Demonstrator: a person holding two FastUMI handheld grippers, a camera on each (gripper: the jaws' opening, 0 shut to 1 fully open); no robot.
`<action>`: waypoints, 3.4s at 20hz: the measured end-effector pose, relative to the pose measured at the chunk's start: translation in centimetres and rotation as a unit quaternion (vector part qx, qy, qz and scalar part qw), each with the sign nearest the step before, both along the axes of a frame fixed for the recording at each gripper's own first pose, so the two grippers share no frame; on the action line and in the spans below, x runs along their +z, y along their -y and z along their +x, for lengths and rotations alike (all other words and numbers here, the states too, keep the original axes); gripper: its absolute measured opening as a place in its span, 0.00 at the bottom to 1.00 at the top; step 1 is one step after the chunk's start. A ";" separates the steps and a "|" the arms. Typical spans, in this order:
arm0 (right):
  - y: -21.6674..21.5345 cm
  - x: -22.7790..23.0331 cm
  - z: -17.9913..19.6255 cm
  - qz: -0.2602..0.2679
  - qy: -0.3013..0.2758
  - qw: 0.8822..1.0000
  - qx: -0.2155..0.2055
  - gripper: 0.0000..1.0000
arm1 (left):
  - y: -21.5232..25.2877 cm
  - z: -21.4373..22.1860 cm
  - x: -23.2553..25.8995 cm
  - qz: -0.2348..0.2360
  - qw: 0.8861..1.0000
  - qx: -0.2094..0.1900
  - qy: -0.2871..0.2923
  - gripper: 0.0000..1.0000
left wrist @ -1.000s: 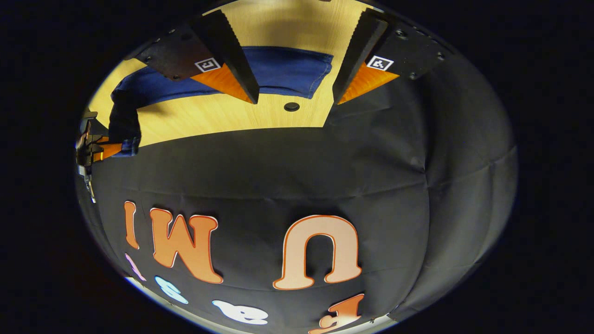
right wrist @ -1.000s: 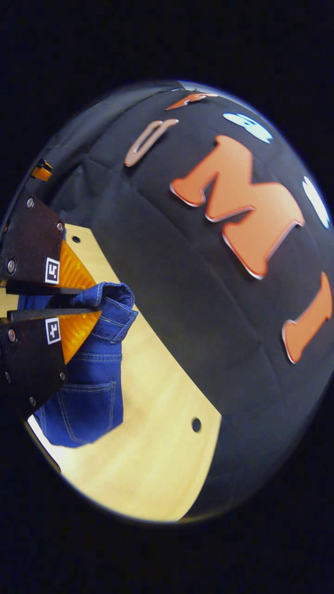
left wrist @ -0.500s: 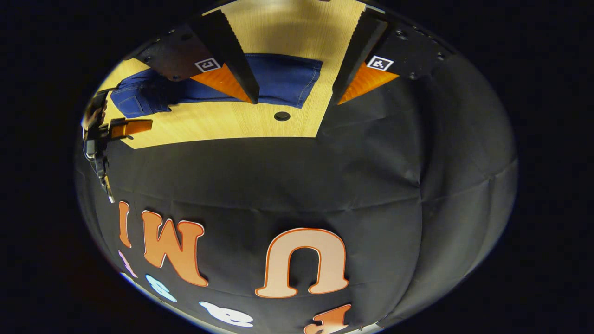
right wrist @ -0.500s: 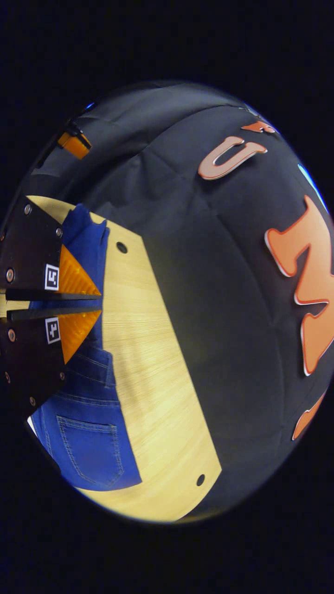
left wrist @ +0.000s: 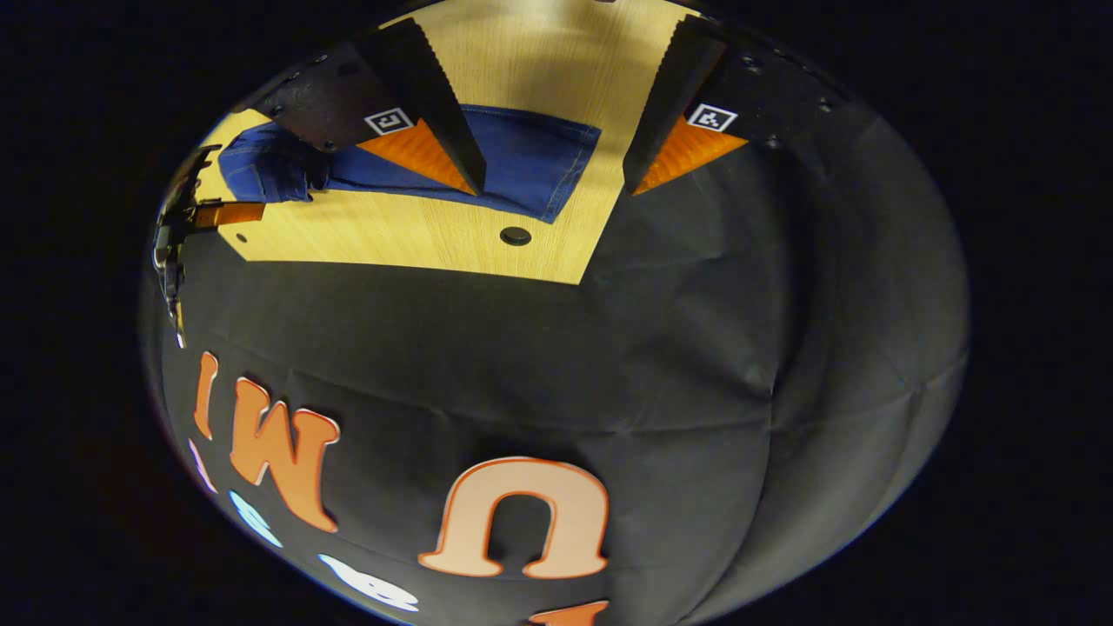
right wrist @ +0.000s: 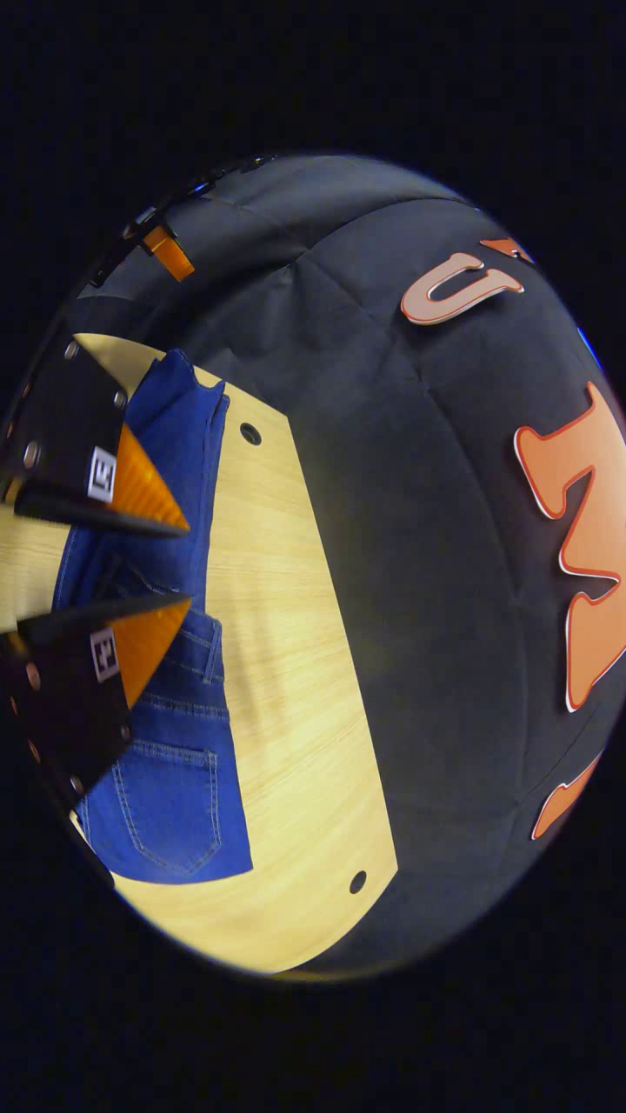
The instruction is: Grasp the waist and the cuffs of the jeans and fold them to make the two legs overlap; first hold the waist and fold one-third of the jeans toward the cuffs, then hold the cuffs and fold the remaining one-third in the same direction to finish folding.
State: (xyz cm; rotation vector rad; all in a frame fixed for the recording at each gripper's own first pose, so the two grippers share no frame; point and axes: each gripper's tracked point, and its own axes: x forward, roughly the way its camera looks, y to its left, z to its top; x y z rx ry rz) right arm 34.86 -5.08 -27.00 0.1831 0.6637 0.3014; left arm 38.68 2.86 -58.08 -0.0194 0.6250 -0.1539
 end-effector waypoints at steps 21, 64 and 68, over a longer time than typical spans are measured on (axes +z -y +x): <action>8.5 0.8 0.5 0.000 -0.023 0.998 -0.050 0.97 | -1.5 0.2 -12.3 -0.281 0.912 0.191 -0.228 0.98; 33.2 5.7 -0.6 0.079 -0.028 0.988 -0.127 0.97 | 45.1 -11.3 13.3 -0.298 0.947 -0.082 -0.090 0.01; 38.1 4.7 -1.9 0.080 -0.035 0.985 -0.150 0.97 | 53.3 -15.4 8.2 -0.273 0.943 -0.121 -0.148 0.01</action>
